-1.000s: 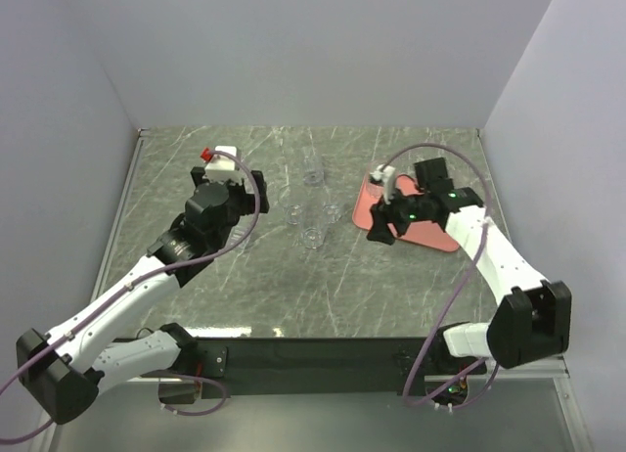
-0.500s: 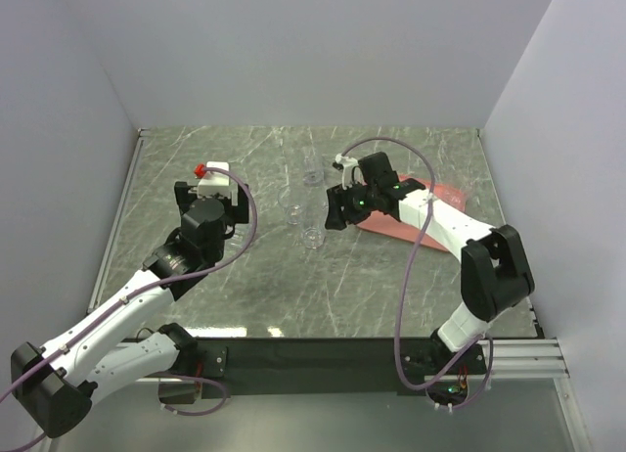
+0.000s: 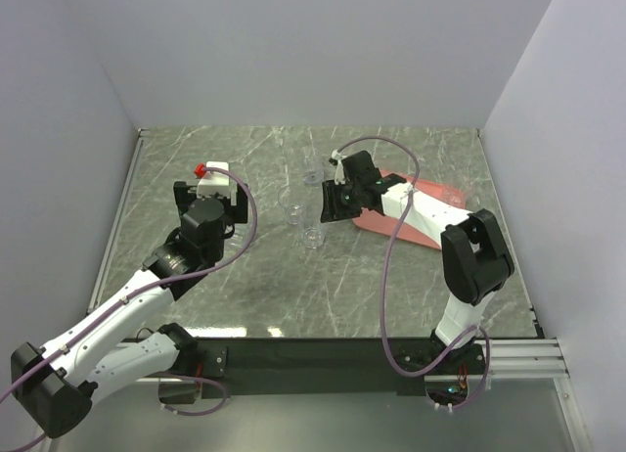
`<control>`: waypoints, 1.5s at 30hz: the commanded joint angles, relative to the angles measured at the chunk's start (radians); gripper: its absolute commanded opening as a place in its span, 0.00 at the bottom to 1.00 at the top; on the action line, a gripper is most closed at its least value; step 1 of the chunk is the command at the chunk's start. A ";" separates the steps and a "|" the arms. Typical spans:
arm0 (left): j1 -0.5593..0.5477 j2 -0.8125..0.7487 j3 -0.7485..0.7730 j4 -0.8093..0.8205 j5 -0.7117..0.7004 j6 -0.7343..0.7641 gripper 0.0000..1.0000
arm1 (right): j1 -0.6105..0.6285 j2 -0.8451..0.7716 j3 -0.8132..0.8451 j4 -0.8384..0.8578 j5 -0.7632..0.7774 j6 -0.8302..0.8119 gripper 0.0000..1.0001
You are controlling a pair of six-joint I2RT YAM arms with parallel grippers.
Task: Place the glasses into the tray
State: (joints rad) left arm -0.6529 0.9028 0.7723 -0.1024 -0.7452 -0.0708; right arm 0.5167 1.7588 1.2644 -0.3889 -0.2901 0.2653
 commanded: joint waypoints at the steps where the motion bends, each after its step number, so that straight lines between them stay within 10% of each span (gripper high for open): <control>1: 0.004 -0.019 0.005 0.010 0.010 0.006 0.99 | 0.022 0.011 0.027 0.005 0.063 0.017 0.50; 29: 0.006 -0.030 0.002 0.012 0.015 0.006 0.98 | 0.039 -0.081 -0.076 -0.002 0.053 -0.265 0.00; 45: 0.006 -0.042 -0.001 0.012 0.024 0.003 0.98 | -0.176 -0.331 -0.169 -0.183 -0.261 -0.621 0.00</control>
State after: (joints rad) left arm -0.6495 0.8848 0.7723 -0.1024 -0.7307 -0.0711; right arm 0.4110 1.4807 1.0889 -0.5484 -0.4664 -0.3016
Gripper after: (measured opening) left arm 0.986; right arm 0.120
